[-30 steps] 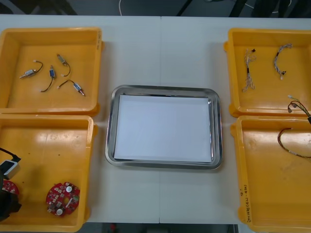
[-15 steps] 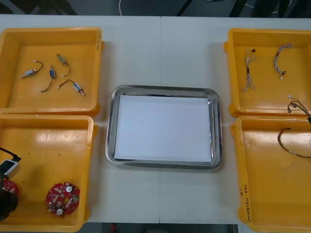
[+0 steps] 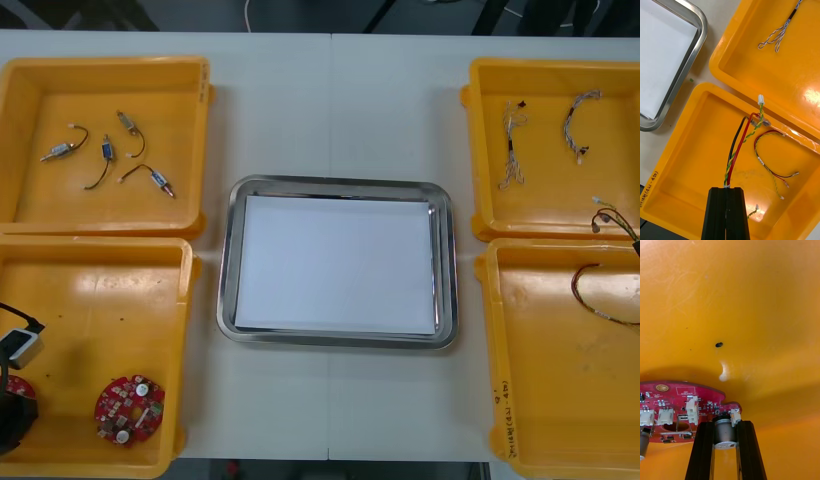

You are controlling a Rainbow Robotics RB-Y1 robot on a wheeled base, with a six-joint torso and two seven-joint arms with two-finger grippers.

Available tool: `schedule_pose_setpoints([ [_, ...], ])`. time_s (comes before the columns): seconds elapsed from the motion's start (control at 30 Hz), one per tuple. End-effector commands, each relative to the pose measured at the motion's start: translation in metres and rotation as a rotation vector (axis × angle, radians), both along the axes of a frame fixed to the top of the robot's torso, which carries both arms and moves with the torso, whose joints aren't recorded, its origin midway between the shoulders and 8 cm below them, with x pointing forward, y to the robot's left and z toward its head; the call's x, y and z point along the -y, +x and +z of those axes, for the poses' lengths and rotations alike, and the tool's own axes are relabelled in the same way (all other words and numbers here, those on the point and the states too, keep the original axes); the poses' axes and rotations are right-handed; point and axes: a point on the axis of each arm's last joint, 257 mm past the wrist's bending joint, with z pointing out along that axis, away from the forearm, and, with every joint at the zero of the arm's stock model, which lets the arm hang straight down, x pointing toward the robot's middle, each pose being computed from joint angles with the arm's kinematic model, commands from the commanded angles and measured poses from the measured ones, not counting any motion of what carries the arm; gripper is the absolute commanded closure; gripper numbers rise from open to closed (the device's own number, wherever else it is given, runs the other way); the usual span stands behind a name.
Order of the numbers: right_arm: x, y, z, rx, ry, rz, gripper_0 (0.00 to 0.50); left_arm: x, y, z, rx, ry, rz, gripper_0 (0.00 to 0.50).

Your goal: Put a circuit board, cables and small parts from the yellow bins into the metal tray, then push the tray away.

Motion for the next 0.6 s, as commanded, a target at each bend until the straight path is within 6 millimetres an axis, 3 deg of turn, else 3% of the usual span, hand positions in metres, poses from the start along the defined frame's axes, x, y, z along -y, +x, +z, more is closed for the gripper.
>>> schedule_pose_setpoints([
  [0.03, 0.003, 0.001, 0.008, 0.009, -0.053, 0.032, 0.500, 0.003, 0.001, 0.009, 0.006, 0.022, -0.102, 0.500],
  [0.43, 0.003, 0.001, 0.007, 0.006, -0.051, 0.033, 0.500, 0.003, 0.016, 0.054, -0.019, 0.061, -0.087, 0.500],
  [0.6, 0.003, 0.001, 0.008, 0.006, -0.050, 0.029, 0.500, 0.011, 0.026, 0.073, -0.011, 0.053, -0.079, 0.500],
])
